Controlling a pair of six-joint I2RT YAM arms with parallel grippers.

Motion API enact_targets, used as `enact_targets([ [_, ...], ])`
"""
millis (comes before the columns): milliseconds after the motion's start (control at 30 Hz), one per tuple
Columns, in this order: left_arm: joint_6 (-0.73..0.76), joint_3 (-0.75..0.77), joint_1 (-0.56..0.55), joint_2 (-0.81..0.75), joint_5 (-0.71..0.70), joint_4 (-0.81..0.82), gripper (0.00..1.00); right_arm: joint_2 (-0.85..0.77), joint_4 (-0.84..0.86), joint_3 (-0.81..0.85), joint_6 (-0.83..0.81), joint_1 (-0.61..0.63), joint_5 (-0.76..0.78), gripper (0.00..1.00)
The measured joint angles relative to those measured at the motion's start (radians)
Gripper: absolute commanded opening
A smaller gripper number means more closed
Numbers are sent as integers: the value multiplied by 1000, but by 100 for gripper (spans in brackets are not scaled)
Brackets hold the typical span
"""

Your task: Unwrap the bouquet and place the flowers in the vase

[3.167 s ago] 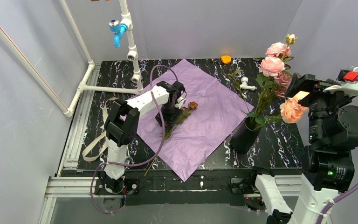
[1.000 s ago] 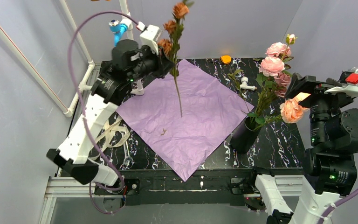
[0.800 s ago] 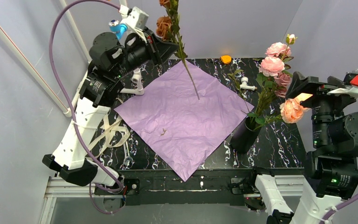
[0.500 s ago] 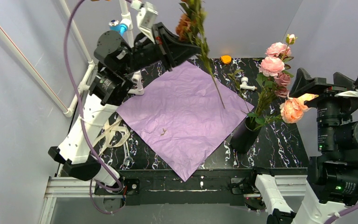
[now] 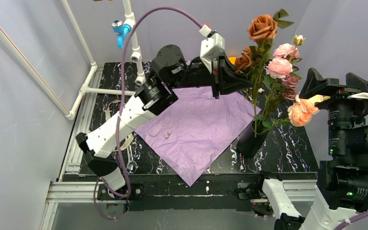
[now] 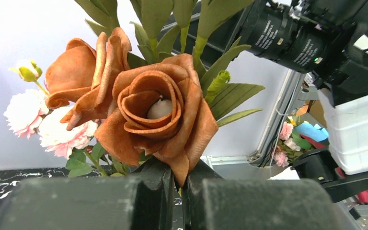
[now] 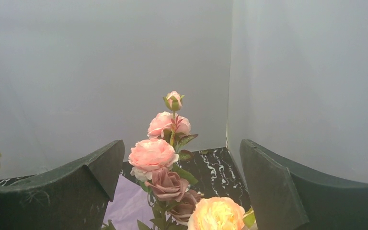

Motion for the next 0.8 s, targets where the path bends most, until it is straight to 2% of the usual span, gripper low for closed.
enact_targets([
  [367, 79, 88, -36, 195, -43, 28, 0, 0, -5, 0, 0, -13, 6, 100],
  [800, 187, -42, -36, 203, -79, 55, 0, 0, -22, 0, -2, -18, 11, 100],
])
